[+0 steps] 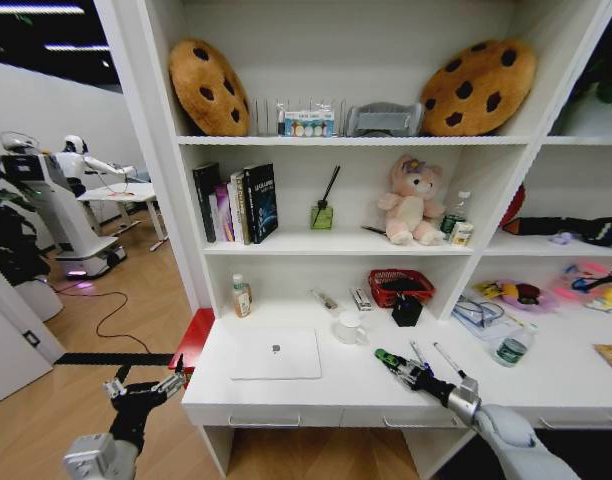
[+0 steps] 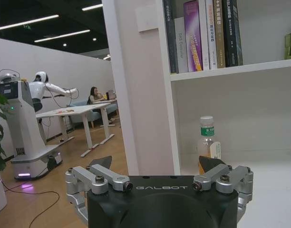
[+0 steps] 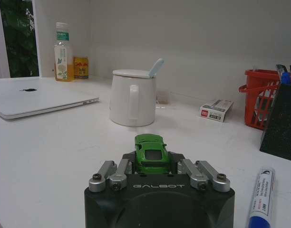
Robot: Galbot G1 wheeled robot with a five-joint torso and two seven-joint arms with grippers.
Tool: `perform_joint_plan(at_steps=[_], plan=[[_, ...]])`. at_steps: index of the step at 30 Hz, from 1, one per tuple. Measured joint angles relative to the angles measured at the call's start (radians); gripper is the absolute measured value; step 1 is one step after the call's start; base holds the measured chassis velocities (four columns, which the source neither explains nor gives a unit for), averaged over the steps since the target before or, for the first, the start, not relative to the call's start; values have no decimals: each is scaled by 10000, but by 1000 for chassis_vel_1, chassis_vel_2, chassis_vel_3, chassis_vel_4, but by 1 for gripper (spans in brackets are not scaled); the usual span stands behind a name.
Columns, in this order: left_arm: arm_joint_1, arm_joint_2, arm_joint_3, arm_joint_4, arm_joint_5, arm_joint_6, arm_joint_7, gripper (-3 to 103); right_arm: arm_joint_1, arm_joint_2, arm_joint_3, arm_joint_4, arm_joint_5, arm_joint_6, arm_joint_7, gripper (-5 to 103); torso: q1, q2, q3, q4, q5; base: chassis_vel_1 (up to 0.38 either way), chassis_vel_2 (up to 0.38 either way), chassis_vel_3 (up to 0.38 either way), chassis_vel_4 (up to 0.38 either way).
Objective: Organize the objects on the table.
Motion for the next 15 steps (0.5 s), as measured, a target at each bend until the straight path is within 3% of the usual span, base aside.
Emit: perform_joint_plan(at_steps=[5, 8, 9, 10, 11, 12, 14, 15], plan=[[0, 0, 0, 0, 0, 0, 0, 100, -407, -145, 326, 588, 379, 42, 28, 36, 0, 0, 0, 0, 1, 0, 0, 0, 0], [-1, 0, 0, 1, 0, 0, 0, 100, -766, -719, 1036, 1831, 1591, -217, 571, 36, -1, 0, 0, 0, 1, 0, 0, 0, 0], [-1, 0, 0, 1, 0, 0, 0, 100, -766, -719, 1036, 1831, 1591, -217, 571, 36, -1, 0, 0, 0, 1, 0, 0, 0, 0], [0, 0, 0, 1, 0, 0, 0, 100, -784, -973, 1201, 2098, 1952, -339, 666, 36, -1, 0, 0, -2, 2, 0, 0, 0, 0], [0, 0, 0, 0, 0, 0, 0, 100, -650, -1654, 1443, 2559, 2724, -591, 837, 36, -1, 1, 0, -4, -2, 0, 0, 0, 0], [0, 0, 0, 0, 0, 0, 0, 100, -650, -1654, 1443, 2559, 2724, -591, 837, 36, -1, 1, 0, -4, -2, 0, 0, 0, 0], [-1, 1, 1, 0, -1, 0, 0, 100, 273, -2909, 1345, 3089, 3860, -1076, 1185, 36, 0, 1, -1, -2, -6, 0, 0, 0, 0], [-1, 1, 1, 0, -1, 0, 0, 100, 273, -2909, 1345, 3089, 3860, -1076, 1185, 36, 0, 1, -1, -2, -6, 0, 0, 0, 0]])
